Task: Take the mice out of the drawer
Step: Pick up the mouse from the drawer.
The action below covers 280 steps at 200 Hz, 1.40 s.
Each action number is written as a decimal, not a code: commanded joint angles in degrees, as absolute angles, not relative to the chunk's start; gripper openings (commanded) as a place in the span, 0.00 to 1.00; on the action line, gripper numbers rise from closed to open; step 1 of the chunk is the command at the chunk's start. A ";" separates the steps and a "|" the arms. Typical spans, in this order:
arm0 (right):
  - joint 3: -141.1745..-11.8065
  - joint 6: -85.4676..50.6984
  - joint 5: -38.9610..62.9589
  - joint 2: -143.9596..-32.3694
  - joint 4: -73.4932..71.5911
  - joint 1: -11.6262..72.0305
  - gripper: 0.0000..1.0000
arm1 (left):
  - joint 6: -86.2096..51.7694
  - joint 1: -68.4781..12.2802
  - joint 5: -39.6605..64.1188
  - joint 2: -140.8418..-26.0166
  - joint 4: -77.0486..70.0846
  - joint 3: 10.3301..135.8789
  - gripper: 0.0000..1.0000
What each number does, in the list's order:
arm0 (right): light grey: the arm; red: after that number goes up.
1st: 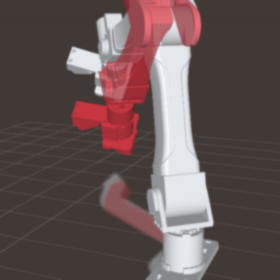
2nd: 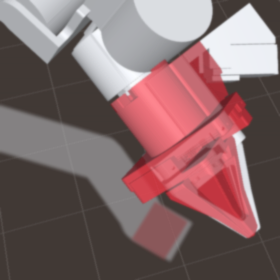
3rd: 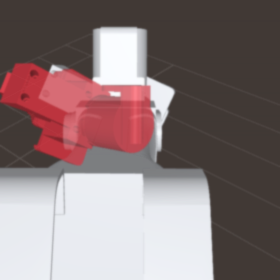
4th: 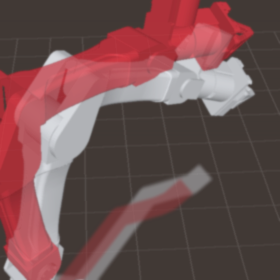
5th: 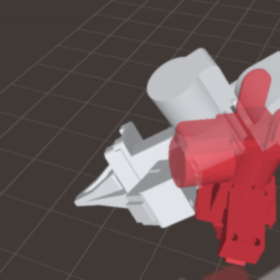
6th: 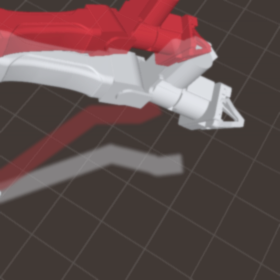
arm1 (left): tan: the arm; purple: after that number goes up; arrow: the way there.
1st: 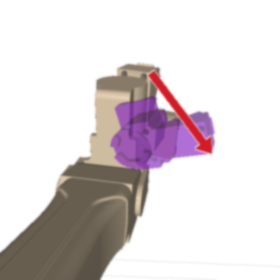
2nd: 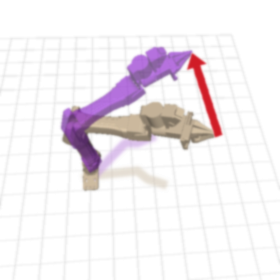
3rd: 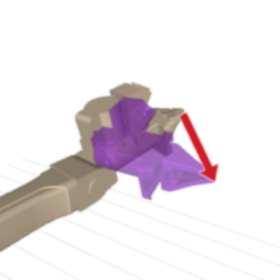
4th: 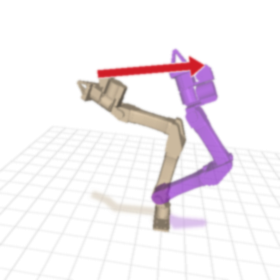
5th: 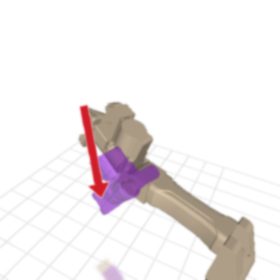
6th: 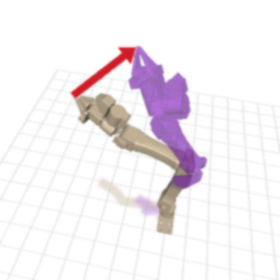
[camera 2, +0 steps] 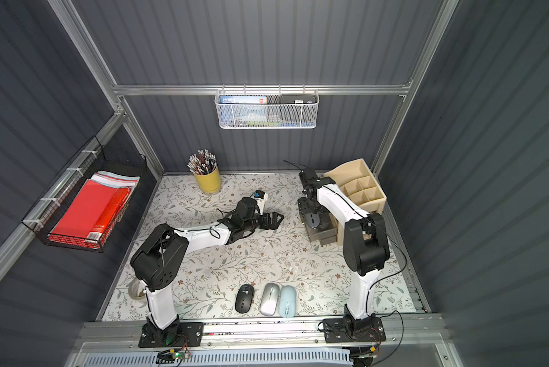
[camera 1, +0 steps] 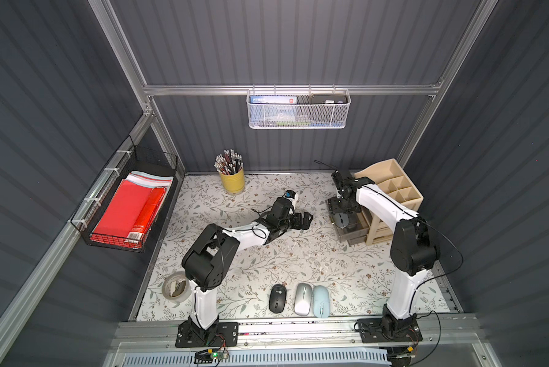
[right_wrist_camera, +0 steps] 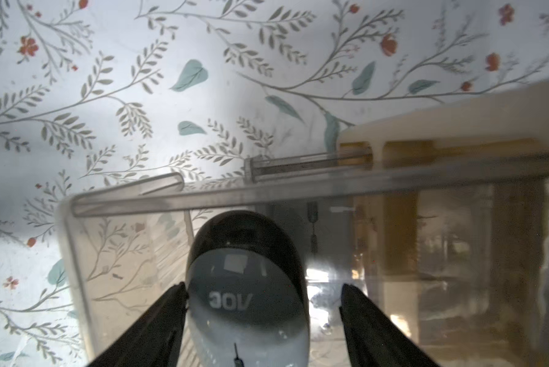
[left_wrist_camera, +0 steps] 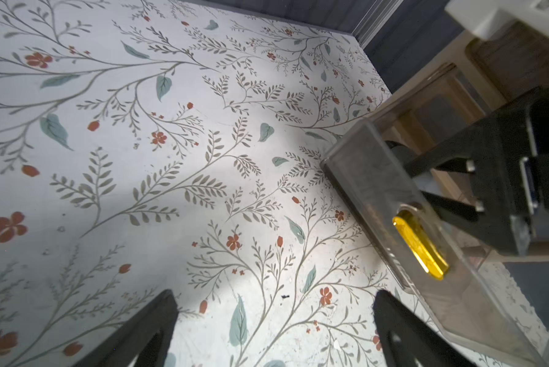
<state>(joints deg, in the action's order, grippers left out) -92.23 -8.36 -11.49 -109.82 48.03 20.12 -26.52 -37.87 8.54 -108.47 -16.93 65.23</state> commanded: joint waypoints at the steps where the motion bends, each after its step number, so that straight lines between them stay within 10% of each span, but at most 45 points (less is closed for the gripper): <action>1: -90.58 -7.97 -11.08 -106.71 46.64 19.79 0.78 | -24.53 -38.19 6.19 -105.63 -14.11 64.00 0.99; 34: -90.92 -8.42 -13.84 -107.21 47.87 19.18 0.58 | -24.87 -38.14 6.33 -106.12 -14.53 64.23 0.99; 108: -87.14 -8.44 -12.17 -104.24 46.33 15.70 0.47 | -24.61 -38.15 6.53 -105.89 -14.41 63.52 0.99; 158: -84.73 -6.06 -8.53 -104.85 47.39 14.94 0.79 | -25.13 -38.22 7.53 -108.17 -15.63 63.98 0.99; 214: -85.38 -6.14 -10.95 -107.46 48.19 14.94 0.83 | -25.05 -38.23 7.56 -108.28 -15.47 64.14 0.99; 249: -85.93 -6.87 -13.32 -109.12 48.90 14.94 0.54 | -24.96 -38.23 7.54 -108.33 -15.38 64.07 0.99; 280: -88.55 -7.13 -13.15 -106.84 49.08 15.03 0.48 | -24.99 -38.21 7.45 -108.42 -15.56 64.09 0.99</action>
<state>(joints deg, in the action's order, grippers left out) -86.50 -6.39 -11.60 -107.22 45.65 15.59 -25.89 -37.87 7.25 -107.90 -15.53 64.14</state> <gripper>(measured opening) 0.625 0.992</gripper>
